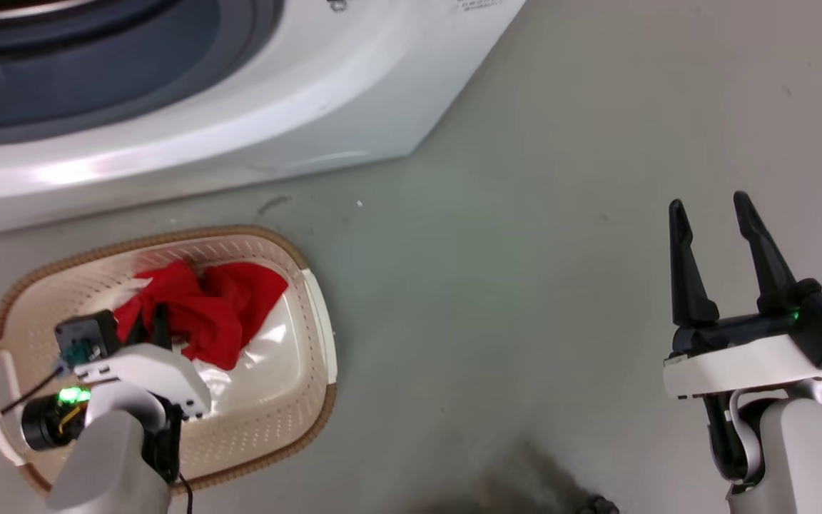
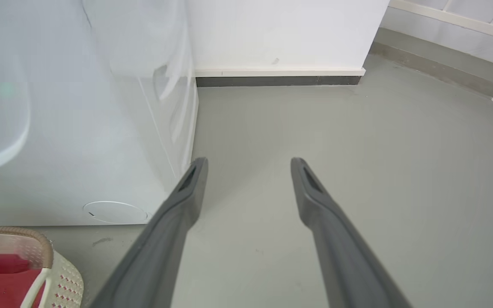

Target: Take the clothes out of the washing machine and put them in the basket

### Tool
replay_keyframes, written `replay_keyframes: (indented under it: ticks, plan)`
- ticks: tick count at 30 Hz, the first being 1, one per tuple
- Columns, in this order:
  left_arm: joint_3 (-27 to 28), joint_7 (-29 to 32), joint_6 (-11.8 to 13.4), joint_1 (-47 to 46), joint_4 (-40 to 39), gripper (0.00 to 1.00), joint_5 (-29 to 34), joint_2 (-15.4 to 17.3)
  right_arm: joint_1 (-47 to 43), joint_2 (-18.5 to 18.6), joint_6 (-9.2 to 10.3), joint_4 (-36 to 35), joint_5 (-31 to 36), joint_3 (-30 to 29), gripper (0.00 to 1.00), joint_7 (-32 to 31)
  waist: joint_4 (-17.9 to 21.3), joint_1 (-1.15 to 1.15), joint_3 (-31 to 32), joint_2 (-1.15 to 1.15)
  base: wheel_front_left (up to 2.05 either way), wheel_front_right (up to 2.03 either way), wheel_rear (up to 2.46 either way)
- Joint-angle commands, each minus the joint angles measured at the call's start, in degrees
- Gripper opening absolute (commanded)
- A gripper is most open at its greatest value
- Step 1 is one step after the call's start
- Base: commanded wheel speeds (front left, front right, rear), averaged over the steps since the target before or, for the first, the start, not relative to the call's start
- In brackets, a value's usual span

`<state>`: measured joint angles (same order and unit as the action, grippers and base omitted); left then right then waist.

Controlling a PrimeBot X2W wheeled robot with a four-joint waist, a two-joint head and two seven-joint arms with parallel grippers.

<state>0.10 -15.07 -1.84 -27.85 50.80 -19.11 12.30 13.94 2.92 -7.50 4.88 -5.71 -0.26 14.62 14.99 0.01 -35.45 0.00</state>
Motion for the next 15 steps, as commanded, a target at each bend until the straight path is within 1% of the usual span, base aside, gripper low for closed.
replay_keyframes:
  ticks: [1,3,6,7,8,9,10,15]
  plan:
    - [0.41,-0.15,0.01,-2.45,1.91,0.00,0.38,0.70,1.40,-0.06,0.02,-0.28,-0.06,-0.11,1.00,0.45,1.52,-0.01,-4.84,0.00,0.00,0.00,0.00]
    - [0.59,-0.15,0.03,-4.08,4.51,0.00,0.47,0.48,2.07,-0.06,0.02,-0.29,-0.10,-0.32,1.00,0.50,1.65,-0.01,-6.32,0.00,0.00,0.00,0.00]
    - [1.25,-0.15,-0.34,-6.81,8.65,0.00,-0.05,1.31,2.91,-0.06,0.02,-0.19,-0.42,-0.01,1.00,0.56,2.08,-0.01,-7.97,0.00,0.00,0.00,0.00]
    - [1.36,-0.15,-0.47,-7.39,10.15,0.27,-0.26,1.24,3.06,-0.06,0.02,-0.17,-0.50,0.13,1.00,0.54,2.23,-0.01,-8.33,0.00,0.00,0.00,0.00]
    - [1.63,-0.15,-0.44,-8.07,11.21,0.47,-0.44,1.22,3.21,-0.06,0.02,-0.26,-1.08,0.28,1.00,0.56,2.31,-0.01,-8.59,0.00,0.00,0.00,0.00]
    - [1.94,-0.15,-0.37,-8.56,12.25,0.83,-0.77,1.23,3.44,-0.06,0.02,-0.43,-1.16,0.39,1.00,0.57,2.36,-0.01,-8.73,0.00,0.00,0.00,0.00]
    - [2.14,-0.15,-0.57,-9.10,13.44,1.00,-0.96,1.20,3.69,-0.04,0.02,-0.58,-1.18,0.45,1.00,0.57,2.40,-0.01,-8.83,0.00,0.00,0.00,0.00]
    - [1.67,-0.15,-1.41,-10.45,17.86,1.00,-0.88,1.28,3.67,-0.04,0.02,-0.45,-1.51,0.99,1.00,0.56,2.06,-0.01,-7.54,0.00,0.00,0.00,0.00]
